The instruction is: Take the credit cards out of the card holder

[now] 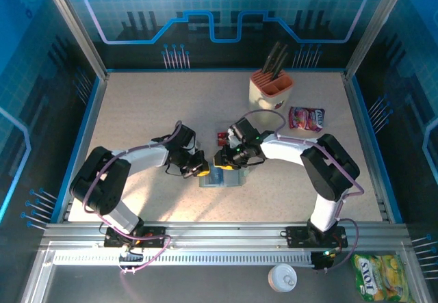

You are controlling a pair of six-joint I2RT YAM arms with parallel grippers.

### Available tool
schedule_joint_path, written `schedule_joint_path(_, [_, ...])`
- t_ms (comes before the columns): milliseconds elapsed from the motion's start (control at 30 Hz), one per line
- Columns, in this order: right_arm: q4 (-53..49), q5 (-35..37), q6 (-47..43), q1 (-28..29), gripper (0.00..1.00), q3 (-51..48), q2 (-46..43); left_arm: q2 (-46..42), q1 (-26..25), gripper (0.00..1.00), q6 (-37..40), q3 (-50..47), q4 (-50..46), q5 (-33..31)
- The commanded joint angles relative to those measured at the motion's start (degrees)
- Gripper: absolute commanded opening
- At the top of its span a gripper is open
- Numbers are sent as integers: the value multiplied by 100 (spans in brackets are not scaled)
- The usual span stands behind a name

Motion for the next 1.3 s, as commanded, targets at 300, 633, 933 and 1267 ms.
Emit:
schedule_joint_path(300, [83,-125,86,-113,37,-338,-5,193,-65,0,58,-20,-88,-37])
schedule_joint_path(633, [336,-254,188,-117,37,-434,182,168,-66,0,59,-39,-119,-95])
schedule_joint_path(933, [489,-355,270,-104,37,-417,307,-4,-65,0,81,33,-218,-144])
schedule_joint_path(1267, [543,-404,281,-98,36,-417,305,271,-65,0,95,-55,-205,-144])
